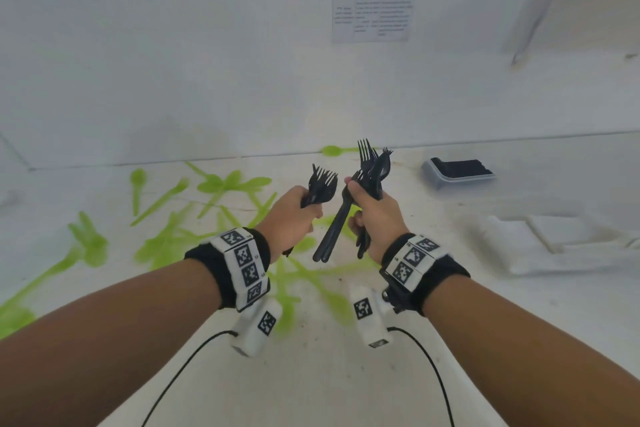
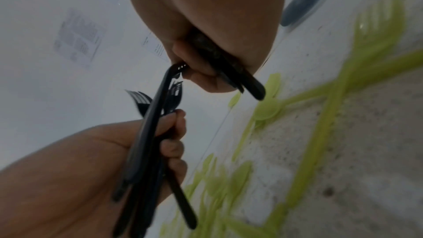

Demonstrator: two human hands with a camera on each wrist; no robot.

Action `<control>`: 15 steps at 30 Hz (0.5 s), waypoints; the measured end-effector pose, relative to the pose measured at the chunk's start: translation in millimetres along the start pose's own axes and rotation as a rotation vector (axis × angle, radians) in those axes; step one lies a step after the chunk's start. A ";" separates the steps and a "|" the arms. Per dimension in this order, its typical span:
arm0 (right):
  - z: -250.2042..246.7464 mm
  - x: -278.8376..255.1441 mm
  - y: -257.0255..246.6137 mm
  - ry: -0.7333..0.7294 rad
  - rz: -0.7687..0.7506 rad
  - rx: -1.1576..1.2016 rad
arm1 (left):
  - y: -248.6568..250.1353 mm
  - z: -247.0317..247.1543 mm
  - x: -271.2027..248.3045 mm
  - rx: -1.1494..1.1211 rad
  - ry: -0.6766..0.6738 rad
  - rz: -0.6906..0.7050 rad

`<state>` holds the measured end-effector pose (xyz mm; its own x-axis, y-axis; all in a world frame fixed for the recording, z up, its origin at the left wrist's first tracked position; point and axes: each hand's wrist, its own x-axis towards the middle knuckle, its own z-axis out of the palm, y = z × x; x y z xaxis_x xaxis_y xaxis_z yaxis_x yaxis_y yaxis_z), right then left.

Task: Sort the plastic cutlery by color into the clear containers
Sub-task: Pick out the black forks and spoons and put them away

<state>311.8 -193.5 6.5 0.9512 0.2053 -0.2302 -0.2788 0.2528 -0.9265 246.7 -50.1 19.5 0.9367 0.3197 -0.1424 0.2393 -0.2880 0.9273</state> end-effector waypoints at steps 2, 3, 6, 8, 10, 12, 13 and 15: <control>10.5 -6.1 1.2 0.005 0.001 0.037 | -4.3 -4.4 1.9 -0.012 0.024 0.041; 13.9 -7.9 1.9 0.003 0.006 0.044 | -4.9 -5.4 2.8 -0.029 0.044 0.058; 23.9 -14.8 7.6 0.017 0.018 0.015 | -4.4 -10.5 0.2 -0.084 0.066 0.090; 29.0 -18.6 11.2 0.014 0.032 0.013 | -5.0 -13.6 -0.6 -0.083 0.047 0.117; 32.8 -20.7 13.4 0.001 0.041 0.015 | -6.0 -16.5 -1.9 -0.083 0.031 0.138; 35.7 -21.4 15.4 -0.002 0.040 0.009 | -8.5 -19.9 -2.7 -0.091 0.031 0.130; 36.2 -20.9 16.8 0.006 0.038 0.000 | -9.7 -21.3 -3.1 -0.087 0.030 0.128; 36.0 -20.7 18.7 0.020 0.040 -0.005 | -11.1 -22.8 -4.6 -0.063 0.023 0.129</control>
<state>282.2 -158.9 4.7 0.9417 0.1963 -0.2734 -0.3164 0.2395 -0.9179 233.9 -27.9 17.7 0.9524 0.3046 -0.0130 0.0998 -0.2712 0.9573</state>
